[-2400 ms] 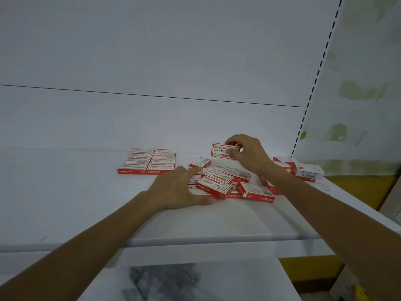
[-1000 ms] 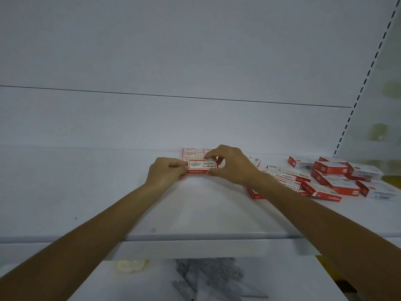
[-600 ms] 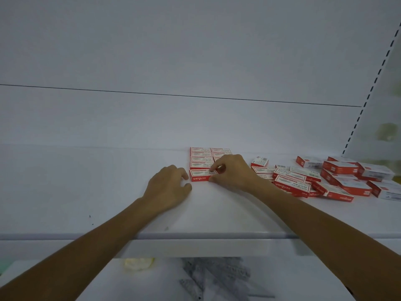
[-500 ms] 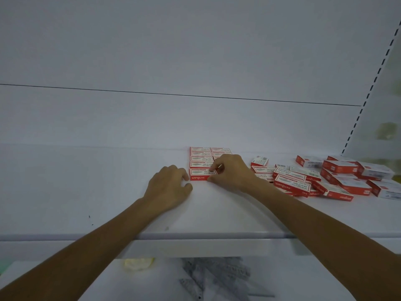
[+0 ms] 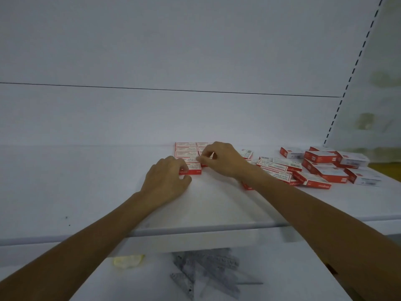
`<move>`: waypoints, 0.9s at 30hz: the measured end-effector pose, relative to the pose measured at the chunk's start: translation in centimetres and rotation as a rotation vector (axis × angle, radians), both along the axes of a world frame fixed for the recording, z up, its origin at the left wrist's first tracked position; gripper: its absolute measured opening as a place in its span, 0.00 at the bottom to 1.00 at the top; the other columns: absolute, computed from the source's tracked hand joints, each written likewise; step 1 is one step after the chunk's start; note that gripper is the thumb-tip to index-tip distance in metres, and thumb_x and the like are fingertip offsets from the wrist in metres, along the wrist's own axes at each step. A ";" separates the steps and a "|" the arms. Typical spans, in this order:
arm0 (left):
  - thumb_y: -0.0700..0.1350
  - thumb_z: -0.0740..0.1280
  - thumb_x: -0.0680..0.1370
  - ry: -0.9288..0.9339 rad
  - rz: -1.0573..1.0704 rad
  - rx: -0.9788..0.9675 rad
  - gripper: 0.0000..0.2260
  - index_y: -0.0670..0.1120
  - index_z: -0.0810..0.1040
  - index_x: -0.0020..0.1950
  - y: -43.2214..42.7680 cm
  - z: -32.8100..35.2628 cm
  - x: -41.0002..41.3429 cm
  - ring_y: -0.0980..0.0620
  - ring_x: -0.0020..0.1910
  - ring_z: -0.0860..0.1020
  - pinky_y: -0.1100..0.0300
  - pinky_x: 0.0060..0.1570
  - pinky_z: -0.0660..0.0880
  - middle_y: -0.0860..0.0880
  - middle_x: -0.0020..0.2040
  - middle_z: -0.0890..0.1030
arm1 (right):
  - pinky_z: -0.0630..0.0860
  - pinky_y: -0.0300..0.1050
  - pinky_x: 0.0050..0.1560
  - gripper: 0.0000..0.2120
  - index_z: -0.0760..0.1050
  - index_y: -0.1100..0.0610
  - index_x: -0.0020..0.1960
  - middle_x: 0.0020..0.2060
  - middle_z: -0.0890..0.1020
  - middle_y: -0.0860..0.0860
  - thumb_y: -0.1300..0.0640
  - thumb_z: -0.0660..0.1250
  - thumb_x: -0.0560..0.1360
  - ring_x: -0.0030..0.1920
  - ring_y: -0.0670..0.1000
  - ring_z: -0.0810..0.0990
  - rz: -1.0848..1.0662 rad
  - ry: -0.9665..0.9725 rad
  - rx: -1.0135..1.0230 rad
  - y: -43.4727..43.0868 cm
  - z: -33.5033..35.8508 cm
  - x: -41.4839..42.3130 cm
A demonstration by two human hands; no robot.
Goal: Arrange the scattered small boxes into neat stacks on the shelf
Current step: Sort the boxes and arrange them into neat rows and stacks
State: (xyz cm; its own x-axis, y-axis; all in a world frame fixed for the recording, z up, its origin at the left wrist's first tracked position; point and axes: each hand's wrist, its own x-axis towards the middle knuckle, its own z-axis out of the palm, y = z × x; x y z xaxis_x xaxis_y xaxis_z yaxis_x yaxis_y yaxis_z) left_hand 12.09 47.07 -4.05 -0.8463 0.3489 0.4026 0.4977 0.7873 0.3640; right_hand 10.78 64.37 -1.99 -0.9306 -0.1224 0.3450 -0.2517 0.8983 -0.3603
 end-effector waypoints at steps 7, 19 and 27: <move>0.45 0.64 0.76 -0.063 -0.180 0.067 0.11 0.45 0.77 0.57 4.7 0.4 -0.6 0.50 0.54 0.75 0.59 0.54 0.70 0.47 0.56 0.78 | 0.72 0.40 0.48 0.10 0.78 0.58 0.53 0.52 0.81 0.53 0.54 0.63 0.77 0.46 0.48 0.76 -0.161 0.016 -0.036 8.3 2.5 0.5; 0.46 0.63 0.77 -0.107 -0.223 0.003 0.11 0.47 0.77 0.58 13.8 1.1 -4.8 0.50 0.57 0.74 0.60 0.50 0.70 0.47 0.59 0.77 | 0.71 0.40 0.53 0.15 0.75 0.58 0.60 0.57 0.79 0.56 0.61 0.67 0.73 0.52 0.51 0.77 -0.172 -0.124 0.097 16.4 1.9 -2.2; 0.44 0.60 0.78 -0.115 -0.165 -0.017 0.13 0.46 0.76 0.61 15.8 1.0 -6.8 0.50 0.59 0.74 0.60 0.53 0.70 0.47 0.61 0.77 | 0.67 0.45 0.61 0.22 0.72 0.50 0.65 0.64 0.74 0.50 0.56 0.70 0.72 0.64 0.50 0.71 0.052 -0.313 0.233 15.7 1.2 -6.2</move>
